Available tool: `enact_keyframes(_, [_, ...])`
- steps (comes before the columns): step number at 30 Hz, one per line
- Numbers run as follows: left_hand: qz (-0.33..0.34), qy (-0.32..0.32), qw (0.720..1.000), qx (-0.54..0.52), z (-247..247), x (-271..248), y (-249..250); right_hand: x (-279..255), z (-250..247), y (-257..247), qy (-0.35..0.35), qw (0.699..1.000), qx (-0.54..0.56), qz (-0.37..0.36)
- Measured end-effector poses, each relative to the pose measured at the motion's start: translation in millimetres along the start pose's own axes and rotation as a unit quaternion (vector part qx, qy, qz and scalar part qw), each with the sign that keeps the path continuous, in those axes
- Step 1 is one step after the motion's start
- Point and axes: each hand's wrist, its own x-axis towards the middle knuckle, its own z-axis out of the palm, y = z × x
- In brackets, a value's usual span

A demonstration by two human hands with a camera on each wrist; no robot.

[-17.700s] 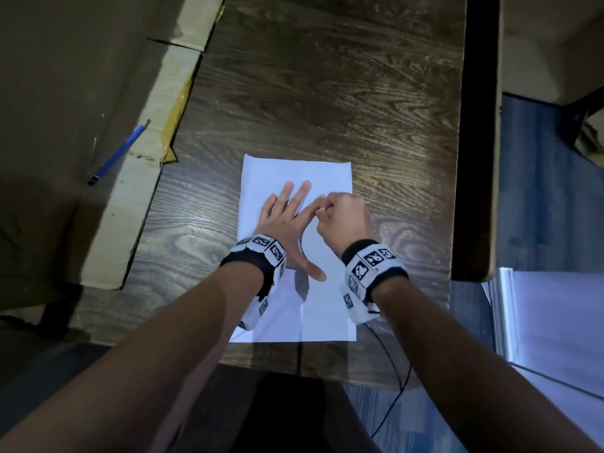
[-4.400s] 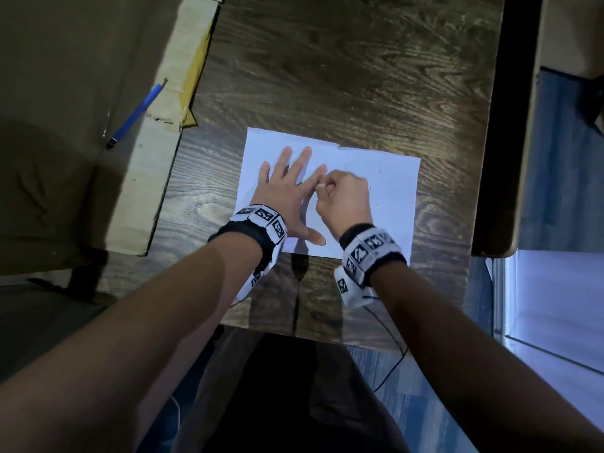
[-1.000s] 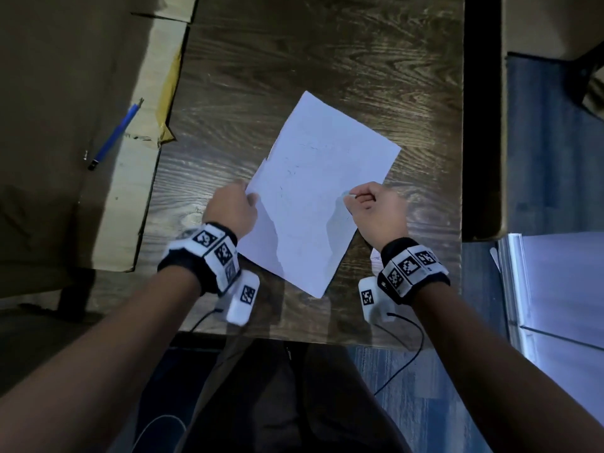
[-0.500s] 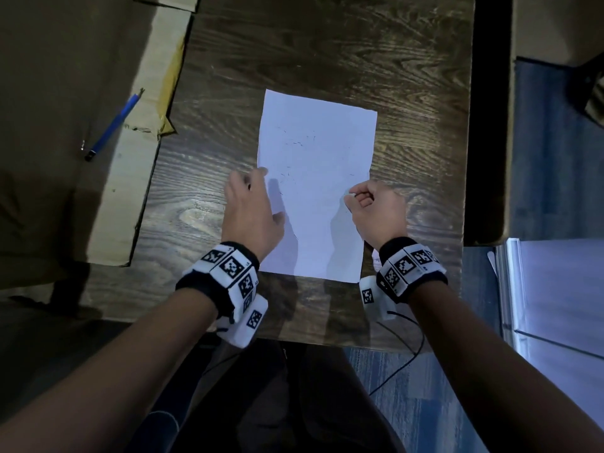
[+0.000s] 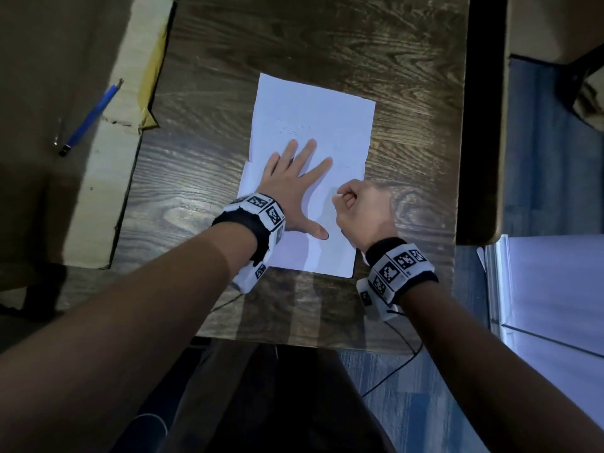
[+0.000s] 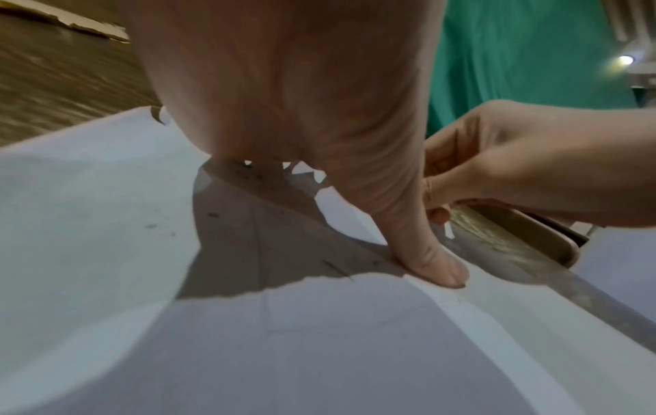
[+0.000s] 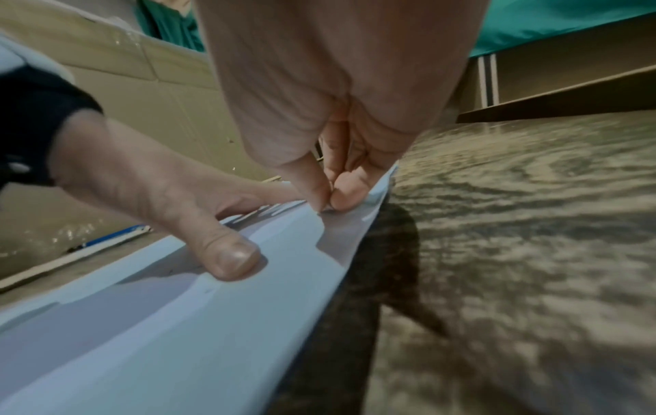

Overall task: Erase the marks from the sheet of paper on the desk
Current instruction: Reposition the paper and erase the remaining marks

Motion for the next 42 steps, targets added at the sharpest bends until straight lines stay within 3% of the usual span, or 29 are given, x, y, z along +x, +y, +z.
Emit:
enact_keyframes(6, [-0.003, -0.001, 1.0, 0.005, -1, 1, -1, 37, 0, -20, 0.021, 0.999, -0.024, -0.001])
enact_keyframes(13, [-0.017, -0.002, 0.999, 0.028, -3, 2, 4, 1, 2, -19, -0.027, 0.998, -0.056, 0.012])
enact_keyframes(19, [-0.018, -0.012, 0.999, 0.033, -5, 2, 5, 22, 5, -27, 0.032, 0.998, -0.039, 0.032])
enact_keyframes(24, [-0.022, -0.012, 0.999, 0.04, -6, 3, 6, 2, 2, -31, -0.012, 0.999, -0.04, 0.028])
enact_keyframes(28, [-0.024, -0.018, 0.999, 0.045, -8, 3, 7, 29, 6, -33, 0.041, 0.998, -0.022, 0.03])
enact_keyframes(33, [-0.022, -0.019, 0.999, 0.044, -9, 3, 7, -11, 5, -33, 0.007, 0.999, -0.027, 0.028])
enact_keyframes(38, [-0.023, -0.025, 0.999, 0.034, -9, 2, 7, 28, 5, -35, 0.036, 0.999, -0.014, 0.037])
enact_keyframes(42, [-0.022, -0.022, 0.999, 0.031, -10, 2, 7, -17, 9, -30, 0.025, 0.999, -0.007, 0.04])
